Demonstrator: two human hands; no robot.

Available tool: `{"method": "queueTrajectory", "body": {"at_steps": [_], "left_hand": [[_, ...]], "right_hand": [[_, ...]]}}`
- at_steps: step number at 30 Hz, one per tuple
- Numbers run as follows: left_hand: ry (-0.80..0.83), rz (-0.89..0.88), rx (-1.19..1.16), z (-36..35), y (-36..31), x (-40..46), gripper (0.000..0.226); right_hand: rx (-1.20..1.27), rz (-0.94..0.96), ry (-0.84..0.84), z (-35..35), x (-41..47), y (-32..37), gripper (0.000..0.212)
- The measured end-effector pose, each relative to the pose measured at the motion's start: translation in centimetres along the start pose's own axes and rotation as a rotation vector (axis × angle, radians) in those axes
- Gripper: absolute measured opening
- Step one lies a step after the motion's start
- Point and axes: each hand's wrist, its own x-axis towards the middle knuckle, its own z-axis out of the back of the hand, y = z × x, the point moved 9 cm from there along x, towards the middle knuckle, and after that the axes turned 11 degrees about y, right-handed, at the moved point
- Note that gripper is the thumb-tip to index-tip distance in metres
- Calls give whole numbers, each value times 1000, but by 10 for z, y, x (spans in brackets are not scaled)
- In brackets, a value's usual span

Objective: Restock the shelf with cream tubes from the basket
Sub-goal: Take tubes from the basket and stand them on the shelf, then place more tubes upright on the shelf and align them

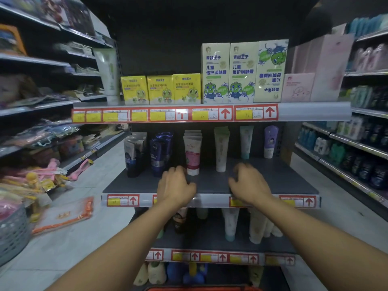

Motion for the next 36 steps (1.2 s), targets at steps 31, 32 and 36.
{"method": "queueTrajectory", "body": {"at_steps": [31, 32, 36], "left_hand": [[228, 151, -125, -146, 93, -152, 17], [246, 153, -123, -154, 94, -153, 15], [332, 173, -121, -194, 108, -159, 16]], "right_hand": [[-107, -118, 477, -170, -187, -78, 21], [-111, -134, 507, -177, -191, -82, 22], [-98, -205, 568, -204, -203, -101, 16]]}}
